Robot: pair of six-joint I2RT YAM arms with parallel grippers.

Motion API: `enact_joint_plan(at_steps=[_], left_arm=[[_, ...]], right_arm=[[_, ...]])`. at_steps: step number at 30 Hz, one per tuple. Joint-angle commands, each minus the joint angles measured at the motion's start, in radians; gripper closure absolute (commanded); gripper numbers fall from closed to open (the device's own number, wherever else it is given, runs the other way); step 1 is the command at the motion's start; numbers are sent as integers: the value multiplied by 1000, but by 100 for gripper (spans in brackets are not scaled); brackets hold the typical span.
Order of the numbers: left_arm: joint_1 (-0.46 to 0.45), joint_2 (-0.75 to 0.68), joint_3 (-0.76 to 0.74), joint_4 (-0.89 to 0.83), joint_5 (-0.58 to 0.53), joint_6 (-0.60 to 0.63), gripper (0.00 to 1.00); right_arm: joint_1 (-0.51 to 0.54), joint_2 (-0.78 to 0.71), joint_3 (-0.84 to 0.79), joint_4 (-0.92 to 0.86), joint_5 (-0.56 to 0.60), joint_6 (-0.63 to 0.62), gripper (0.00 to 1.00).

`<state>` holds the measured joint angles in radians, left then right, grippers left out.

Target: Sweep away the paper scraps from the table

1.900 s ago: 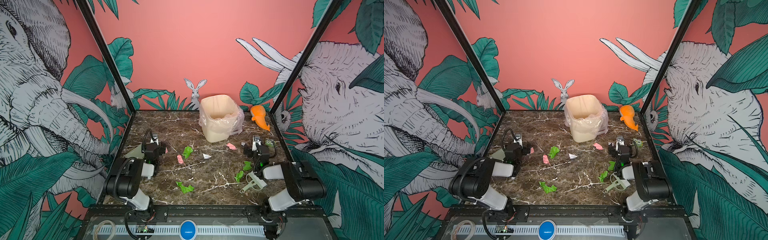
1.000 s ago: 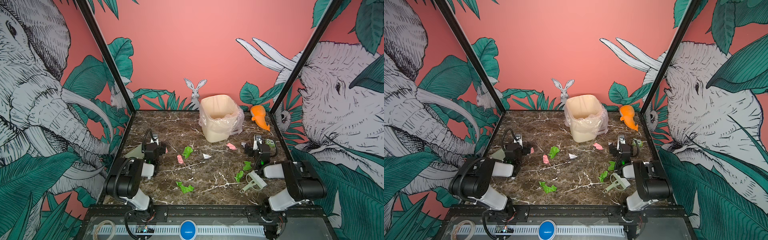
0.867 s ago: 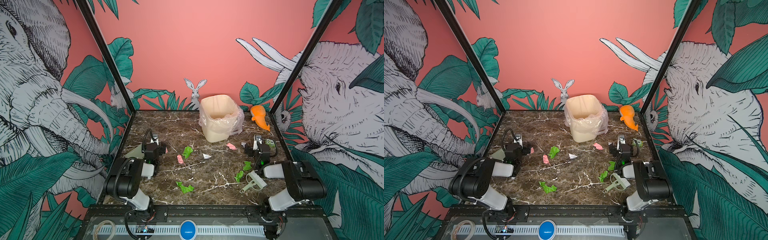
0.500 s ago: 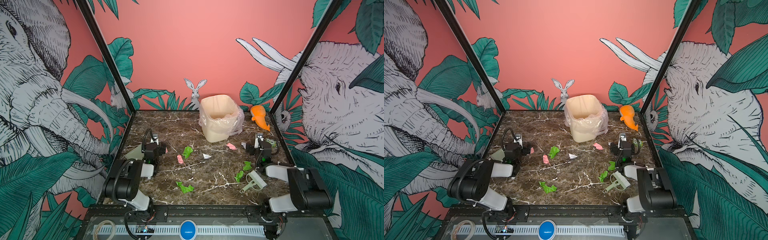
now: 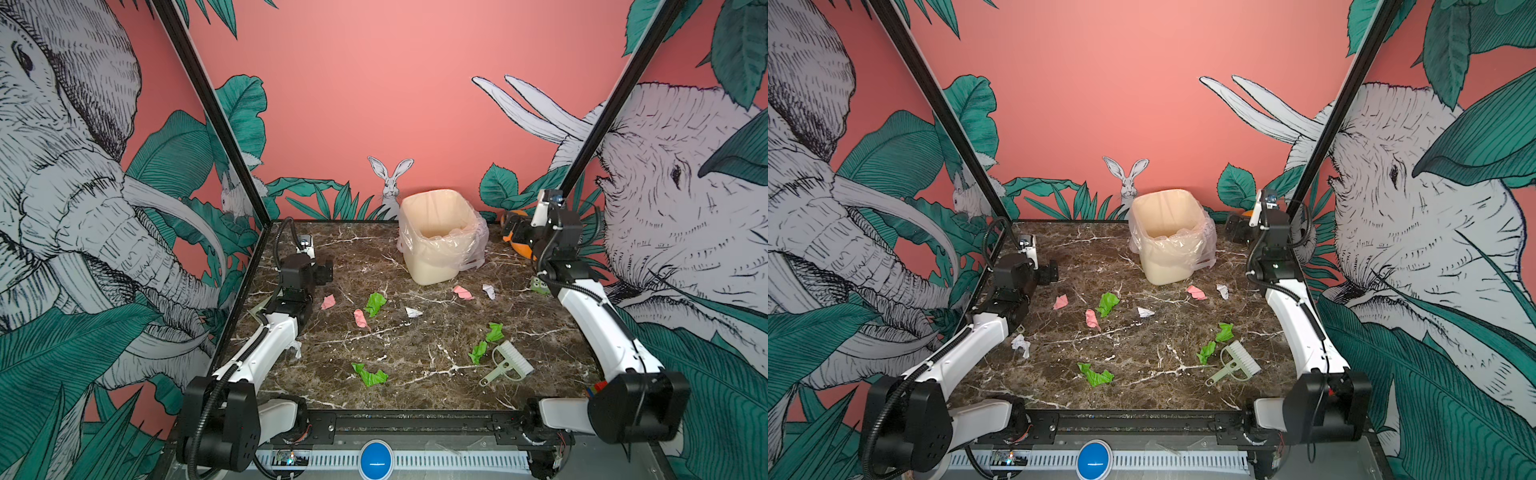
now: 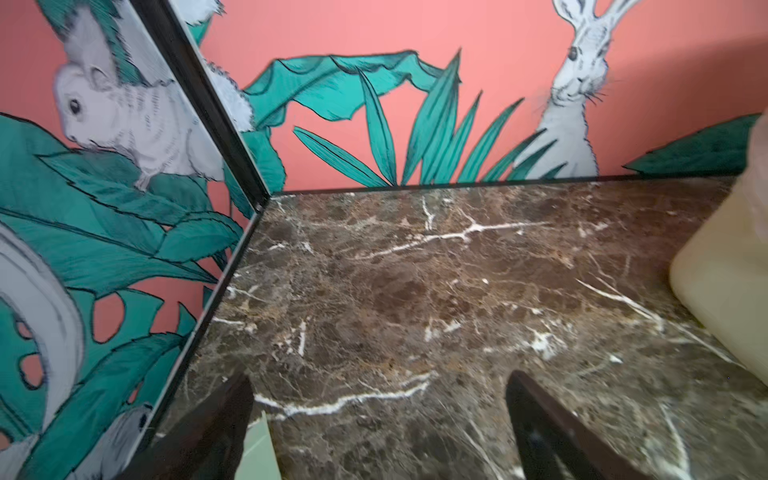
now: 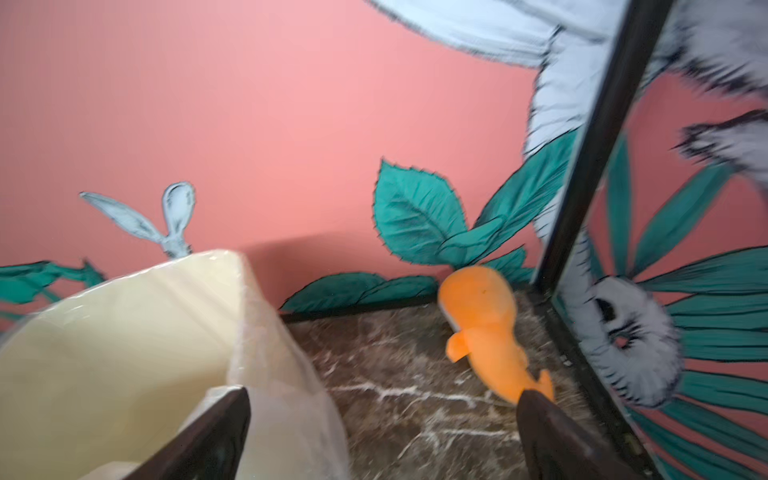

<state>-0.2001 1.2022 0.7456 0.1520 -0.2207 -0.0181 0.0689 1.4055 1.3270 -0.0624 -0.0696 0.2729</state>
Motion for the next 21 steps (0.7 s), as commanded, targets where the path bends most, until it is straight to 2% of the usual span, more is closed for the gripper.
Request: enact_joint_plan(at_steps=[1,6,11,15,21], left_arm=[[-39,-14,69,-169,10,-83,3],[-69,8,154,-259,25,-129,3],[-86,14,222,-301,55,-160,3],[-105,37,295,-344,70,-164,3],[-160,116,466,-463,89,-167,4]], right_arm=[[11,92,136,-138,-193,106,1],[52,217,231,-179,-313,174,1],[109,275,229,-186,-329,191,1],[136,312,228,-139,-383,229,1],[195,362,271,-121,-424,242,1]])
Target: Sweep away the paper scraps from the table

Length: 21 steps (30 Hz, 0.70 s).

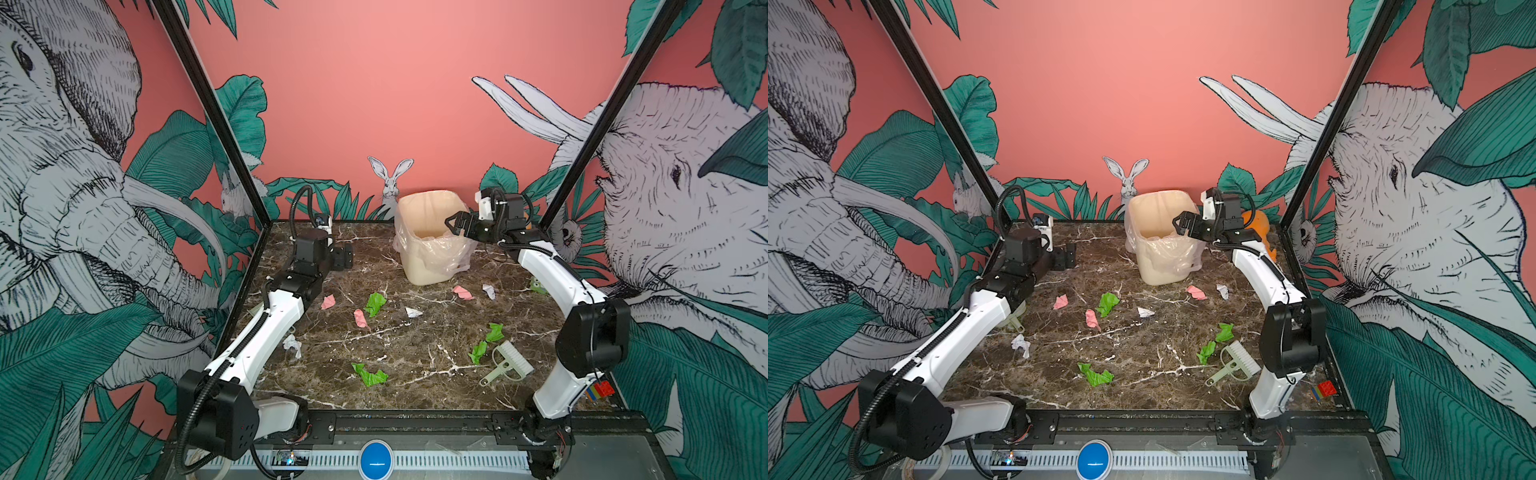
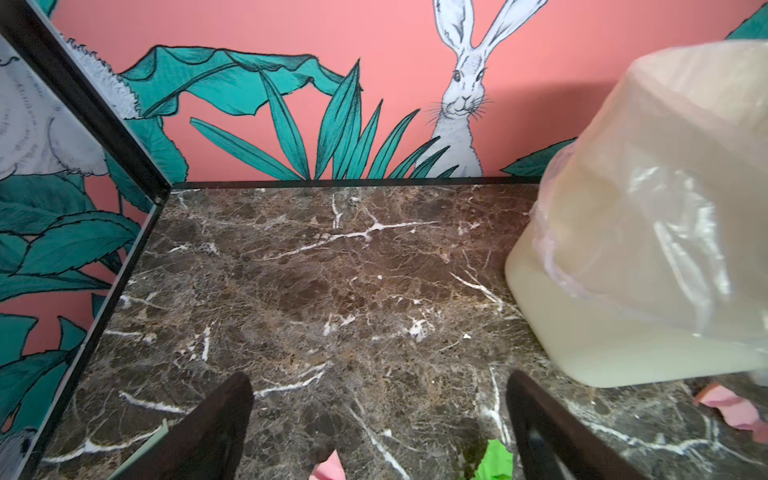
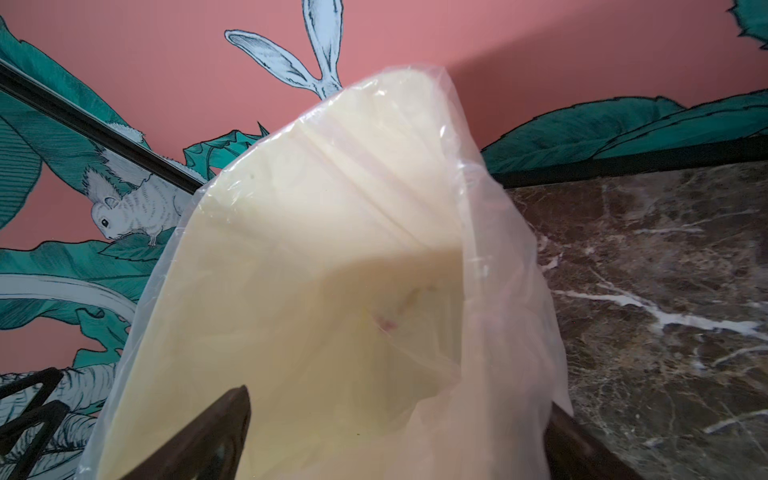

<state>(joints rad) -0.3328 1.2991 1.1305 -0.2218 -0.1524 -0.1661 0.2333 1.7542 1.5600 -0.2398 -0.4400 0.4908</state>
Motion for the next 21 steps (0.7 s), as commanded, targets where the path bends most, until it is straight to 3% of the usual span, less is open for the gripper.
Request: enact_joint_plan(at_steps=[1,15,21], left_arm=[[-38,33,109,-102,21,-18,4],[-133,275,529,-339,-47,-62,9],[-135,429,787,-529,-63,-74,16]], right_arm=[[39,18,41,61,-57,30,1],[166,150,185,34,-83,29,1],[155,56,236,-161,97,-113,1]])
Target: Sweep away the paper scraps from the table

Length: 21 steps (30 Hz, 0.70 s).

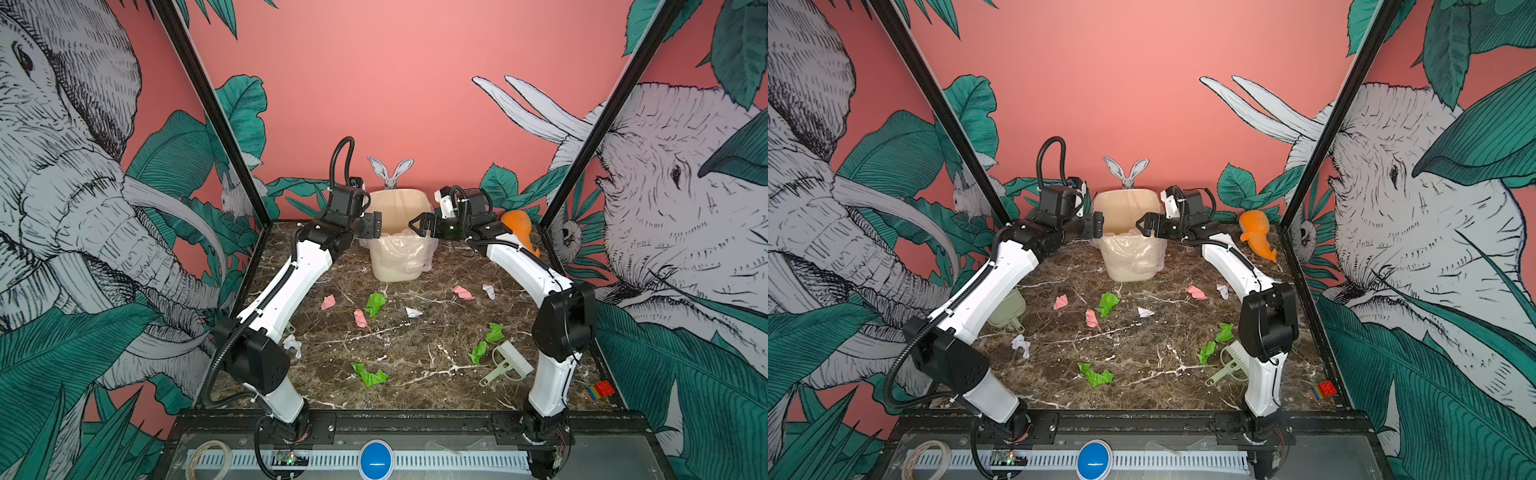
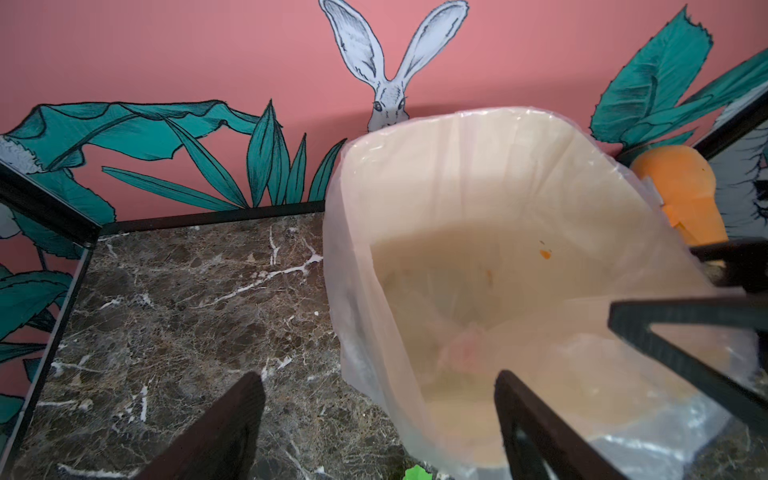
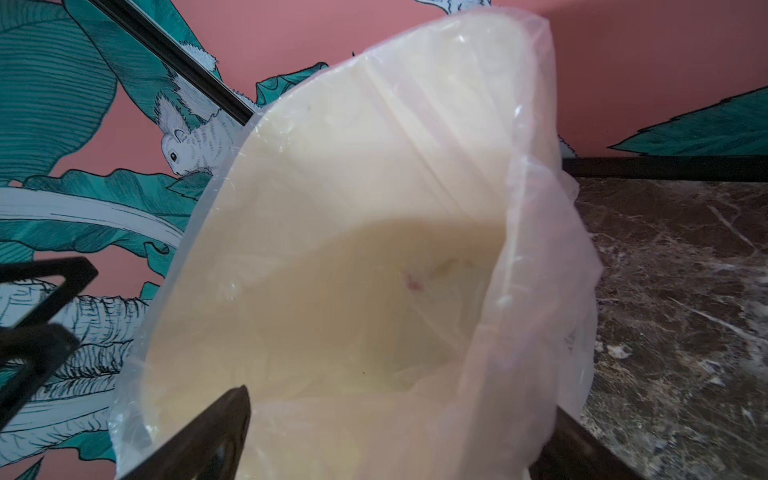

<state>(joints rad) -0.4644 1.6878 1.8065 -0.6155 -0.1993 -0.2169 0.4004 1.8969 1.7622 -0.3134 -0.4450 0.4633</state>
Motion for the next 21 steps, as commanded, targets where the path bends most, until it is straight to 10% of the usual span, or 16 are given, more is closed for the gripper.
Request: enact_joint_plan(at_steps=[1,11,21], left_arm=[[-5,72,165,-170,-11,-26,18],[-7,324,527,-453,-35,-86,52],[-8,383,568,-489,-105,-78,60]], right_arm=[[-20,-115,33,-110,130,-102,1],[-83,-350,-116,-187,230,-143,1],[-85,-428,-234,-155,235,-110,1]])
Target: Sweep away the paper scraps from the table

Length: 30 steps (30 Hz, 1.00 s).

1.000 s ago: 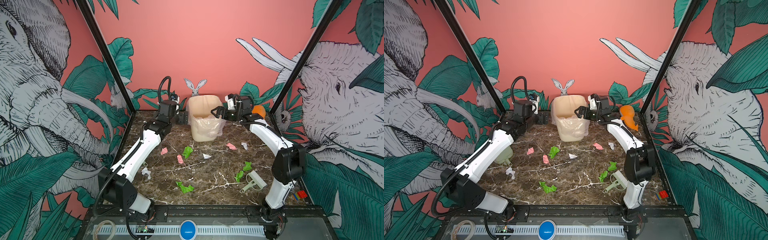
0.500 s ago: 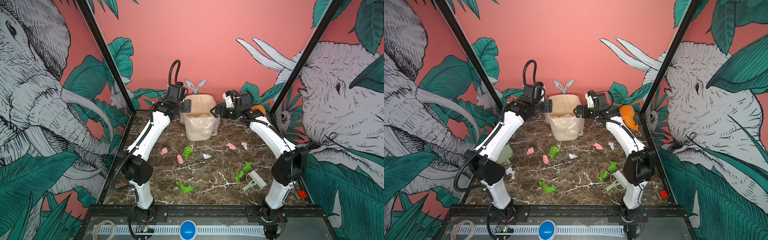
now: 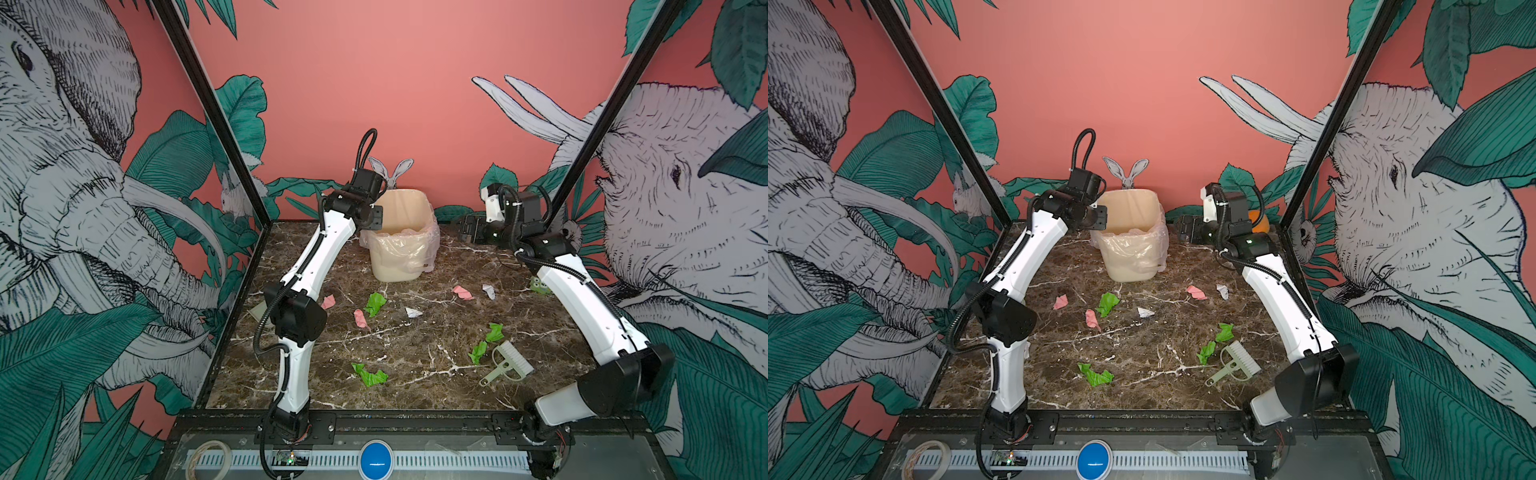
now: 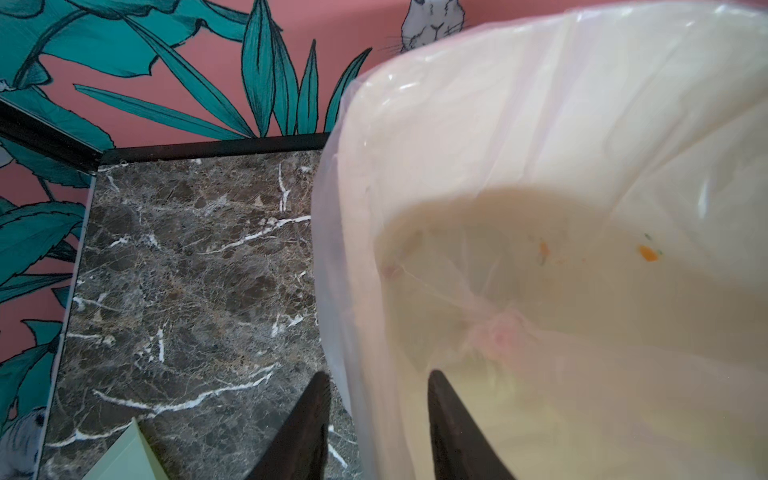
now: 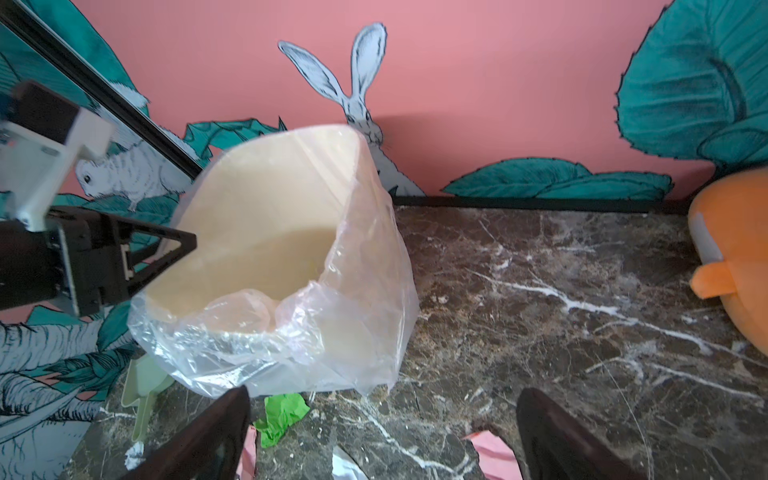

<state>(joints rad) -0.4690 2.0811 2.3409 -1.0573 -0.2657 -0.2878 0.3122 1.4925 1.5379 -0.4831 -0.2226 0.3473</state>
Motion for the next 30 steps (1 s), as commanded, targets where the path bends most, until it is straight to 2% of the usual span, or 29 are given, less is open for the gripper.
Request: enact_joint_plan(at_steps=[1,5,11,24,30], left_arm=[[-2,-2,38,-49,-36,-10,61],[-3,17,40,-46,-38,-37,72],[-2,25,31,-9,-26,-68,82],[-2,33,32,6,-39,-88,99],[-3,24,32,14,-82,-90,100]], right_arm=[[2,-26,-14,18,12,7,1],[2,-34,-28,26,12,13,1],[2,-43,-47,41,8,26,1],[2,-43,-59,57,4,33,1],[2,-44,-58,55,5,33,1]])
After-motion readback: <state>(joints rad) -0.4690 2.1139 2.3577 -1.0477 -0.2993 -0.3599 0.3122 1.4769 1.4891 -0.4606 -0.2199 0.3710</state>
